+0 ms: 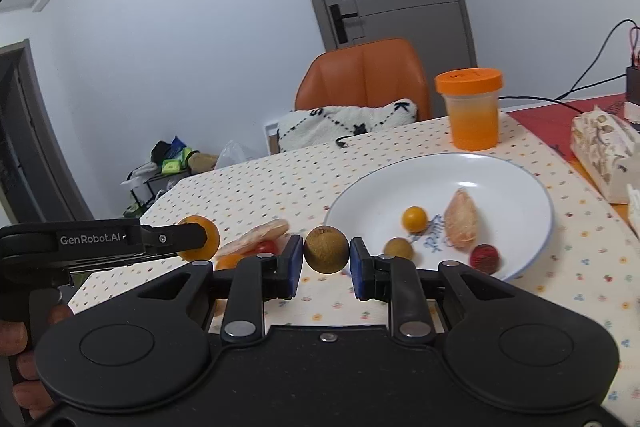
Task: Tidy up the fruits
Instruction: 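Carry the brown round fruit and large orange over the white plate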
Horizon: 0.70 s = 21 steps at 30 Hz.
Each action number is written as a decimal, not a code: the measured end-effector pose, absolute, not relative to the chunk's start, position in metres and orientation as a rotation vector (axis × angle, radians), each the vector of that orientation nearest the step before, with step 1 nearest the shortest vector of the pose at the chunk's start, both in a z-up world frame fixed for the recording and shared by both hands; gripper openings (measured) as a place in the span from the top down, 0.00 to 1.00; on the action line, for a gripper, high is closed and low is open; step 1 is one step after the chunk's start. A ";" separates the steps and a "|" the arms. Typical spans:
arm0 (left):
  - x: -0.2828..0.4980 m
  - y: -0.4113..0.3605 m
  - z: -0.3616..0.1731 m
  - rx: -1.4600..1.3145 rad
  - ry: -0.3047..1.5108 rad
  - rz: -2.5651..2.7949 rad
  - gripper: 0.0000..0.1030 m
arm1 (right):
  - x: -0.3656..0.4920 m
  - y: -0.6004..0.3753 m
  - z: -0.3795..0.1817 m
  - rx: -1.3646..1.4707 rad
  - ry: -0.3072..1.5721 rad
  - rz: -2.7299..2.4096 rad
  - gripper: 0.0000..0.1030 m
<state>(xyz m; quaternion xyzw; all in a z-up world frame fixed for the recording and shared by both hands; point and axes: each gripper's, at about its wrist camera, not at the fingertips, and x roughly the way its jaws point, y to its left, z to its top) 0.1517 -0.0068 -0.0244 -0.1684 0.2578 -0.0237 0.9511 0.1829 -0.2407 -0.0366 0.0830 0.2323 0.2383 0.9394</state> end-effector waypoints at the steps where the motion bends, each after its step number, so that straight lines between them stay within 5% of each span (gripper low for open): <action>1: 0.152 -0.009 -0.023 -0.340 0.523 -0.052 0.68 | 0.183 -0.244 -0.036 0.174 0.472 0.482 0.77; 21: 0.171 -0.058 -0.018 -0.286 0.524 -0.121 0.68 | 0.190 -0.292 -0.043 0.237 0.457 0.414 0.77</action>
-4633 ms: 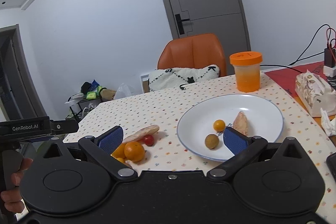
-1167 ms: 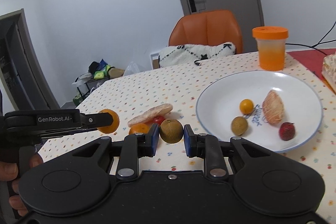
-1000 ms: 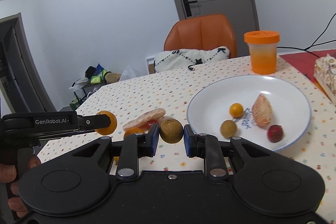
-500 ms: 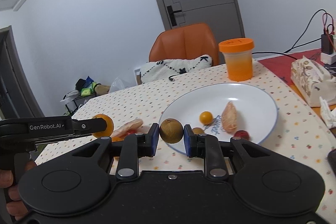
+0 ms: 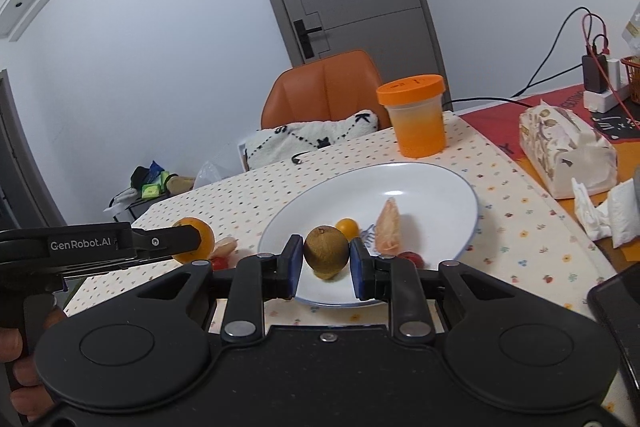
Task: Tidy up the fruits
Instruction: 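Carry the brown round fruit and large orange over the white plate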
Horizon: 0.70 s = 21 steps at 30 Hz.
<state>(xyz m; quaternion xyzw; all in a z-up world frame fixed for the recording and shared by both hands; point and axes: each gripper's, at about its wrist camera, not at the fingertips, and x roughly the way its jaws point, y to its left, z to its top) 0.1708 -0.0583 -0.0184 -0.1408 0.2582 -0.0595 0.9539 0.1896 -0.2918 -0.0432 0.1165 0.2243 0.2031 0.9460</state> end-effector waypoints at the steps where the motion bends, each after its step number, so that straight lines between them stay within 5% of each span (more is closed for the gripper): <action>1: 0.172 -0.061 -0.018 -0.283 0.525 -0.122 0.68 | 0.191 -0.293 -0.044 0.241 0.458 0.411 0.77; 21: 0.217 -0.089 -0.035 -0.248 0.578 -0.145 0.68 | 0.229 -0.326 -0.060 0.293 0.478 0.343 0.77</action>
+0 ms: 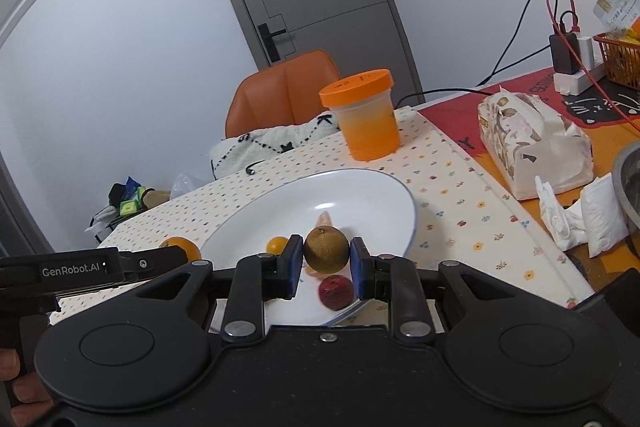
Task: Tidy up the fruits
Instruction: 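Carry the brown round fruit and large orange over the white plate, then open left gripper releasing large orange while right gripper releases brown fruit in plate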
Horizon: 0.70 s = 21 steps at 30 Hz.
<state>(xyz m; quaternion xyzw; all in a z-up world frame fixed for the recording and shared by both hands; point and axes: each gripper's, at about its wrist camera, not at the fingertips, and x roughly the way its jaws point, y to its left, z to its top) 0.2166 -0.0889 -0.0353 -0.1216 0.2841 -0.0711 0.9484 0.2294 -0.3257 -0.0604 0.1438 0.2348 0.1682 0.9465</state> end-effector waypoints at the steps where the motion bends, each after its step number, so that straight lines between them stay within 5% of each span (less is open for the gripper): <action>1: 0.219 -0.090 -0.036 -0.246 0.581 -0.145 0.68 | 0.232 -0.327 -0.062 0.293 0.481 0.340 0.77; 7: 0.231 -0.094 -0.043 -0.241 0.605 -0.146 0.68 | 0.242 -0.330 -0.069 0.300 0.502 0.330 0.76; 12: 0.235 -0.095 -0.046 -0.227 0.606 -0.145 0.66 | 0.242 -0.333 -0.070 0.306 0.491 0.333 0.66; 21: 0.232 -0.083 -0.045 -0.231 0.610 -0.075 0.46 | 0.237 -0.324 -0.071 0.296 0.498 0.363 0.58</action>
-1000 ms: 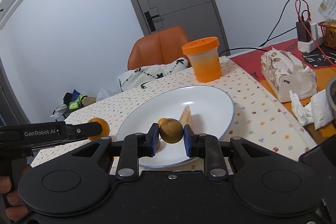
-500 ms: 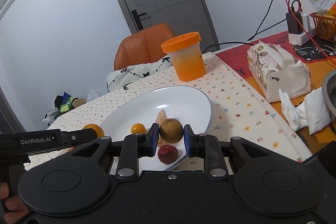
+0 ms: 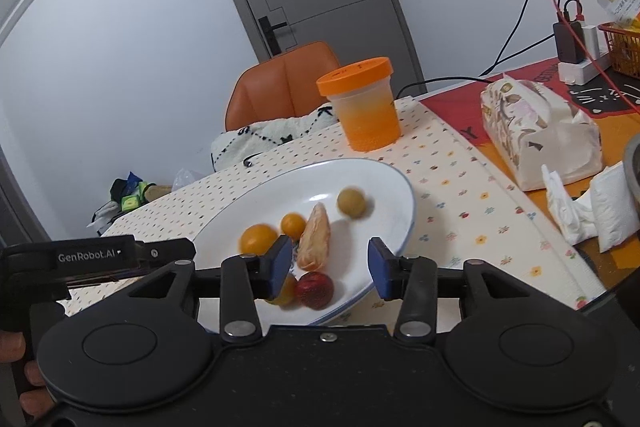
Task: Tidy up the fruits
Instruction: 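Open left gripper releasing large orange while right gripper releases brown fruit in plate, then withdraw both tools from the plate toward the remaining fruit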
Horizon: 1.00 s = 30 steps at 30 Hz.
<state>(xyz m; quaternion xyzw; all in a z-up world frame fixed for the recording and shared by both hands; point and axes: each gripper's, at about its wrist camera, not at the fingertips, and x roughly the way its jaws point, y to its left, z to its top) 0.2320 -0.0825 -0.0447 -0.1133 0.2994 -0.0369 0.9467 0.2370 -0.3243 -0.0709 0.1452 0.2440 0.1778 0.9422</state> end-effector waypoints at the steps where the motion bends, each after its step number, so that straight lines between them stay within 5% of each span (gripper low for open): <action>1: 0.231 -0.081 -0.044 -0.229 0.605 -0.068 0.43 | 0.236 -0.323 -0.071 0.297 0.500 0.363 0.58; 7: 0.223 -0.072 -0.038 -0.236 0.582 -0.031 0.25 | 0.233 -0.321 -0.068 0.300 0.500 0.362 0.56; 30: 0.185 -0.040 -0.022 -0.244 0.563 0.008 0.05 | 0.207 -0.298 -0.052 0.257 0.467 0.361 0.30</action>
